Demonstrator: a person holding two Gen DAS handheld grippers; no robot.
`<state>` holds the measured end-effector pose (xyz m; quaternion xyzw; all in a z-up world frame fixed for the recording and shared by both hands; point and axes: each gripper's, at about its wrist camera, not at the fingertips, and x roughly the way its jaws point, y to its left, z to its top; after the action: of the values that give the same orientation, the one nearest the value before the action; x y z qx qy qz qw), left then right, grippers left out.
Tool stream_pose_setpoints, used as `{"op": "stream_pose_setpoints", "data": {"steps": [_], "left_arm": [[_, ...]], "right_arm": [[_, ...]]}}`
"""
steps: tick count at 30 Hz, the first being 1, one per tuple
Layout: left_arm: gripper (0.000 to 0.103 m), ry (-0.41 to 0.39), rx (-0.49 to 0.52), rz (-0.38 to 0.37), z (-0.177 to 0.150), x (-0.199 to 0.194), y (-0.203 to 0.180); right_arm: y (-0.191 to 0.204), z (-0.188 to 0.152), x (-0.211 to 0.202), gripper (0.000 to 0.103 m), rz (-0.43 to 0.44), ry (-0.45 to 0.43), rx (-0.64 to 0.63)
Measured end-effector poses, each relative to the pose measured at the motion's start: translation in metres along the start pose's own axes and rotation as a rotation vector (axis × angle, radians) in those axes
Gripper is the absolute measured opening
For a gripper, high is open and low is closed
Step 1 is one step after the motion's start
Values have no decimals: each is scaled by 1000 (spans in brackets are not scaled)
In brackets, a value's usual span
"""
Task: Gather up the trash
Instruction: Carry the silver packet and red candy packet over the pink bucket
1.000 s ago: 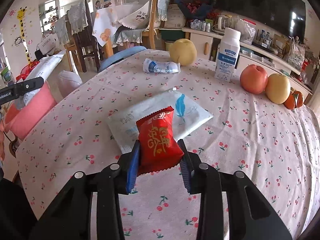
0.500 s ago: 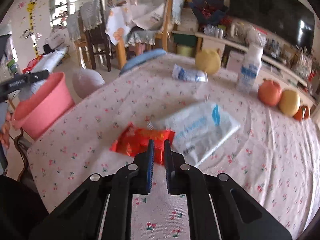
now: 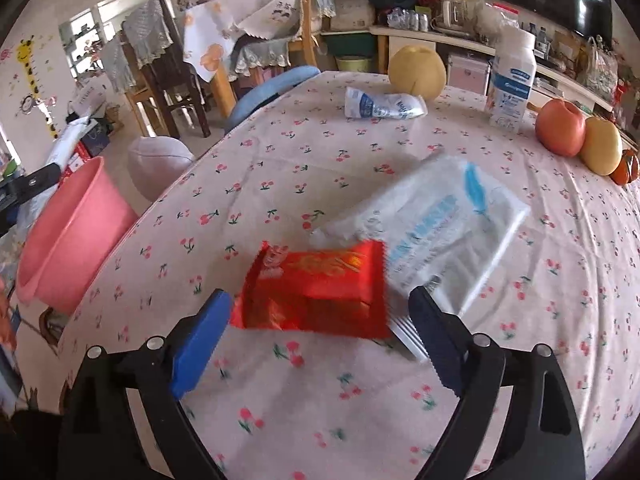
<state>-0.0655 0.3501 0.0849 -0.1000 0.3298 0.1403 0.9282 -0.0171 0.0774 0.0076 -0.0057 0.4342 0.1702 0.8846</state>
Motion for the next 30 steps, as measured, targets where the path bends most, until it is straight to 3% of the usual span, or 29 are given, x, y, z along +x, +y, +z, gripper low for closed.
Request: {"op": "stream_pose_setpoints", "data": {"steps": [5, 6, 8, 10, 11, 20, 30], "left_arm": [[79, 4, -10, -6, -1, 1, 2], [79, 7, -10, -6, -1, 2, 3], [79, 11, -14, -8, -1, 3, 4], [79, 19, -19, -10, -1, 5, 6], [79, 21, -21, -11, 0, 5, 6], [79, 19, -57, -13, 1, 4, 18], [79, 19, -141, 14, 2, 5, 47]], "right_arm": [[27, 8, 19, 92, -125, 40, -91], [31, 7, 21, 88, -142, 41, -113], [35, 7, 19, 73, -123, 25, -125], [38, 7, 19, 70, -134, 20, -138], [39, 7, 18, 63, -122, 17, -148], [61, 10, 13, 57, -89, -1, -190], [144, 39, -18, 57, 43, -97, -319]]}}
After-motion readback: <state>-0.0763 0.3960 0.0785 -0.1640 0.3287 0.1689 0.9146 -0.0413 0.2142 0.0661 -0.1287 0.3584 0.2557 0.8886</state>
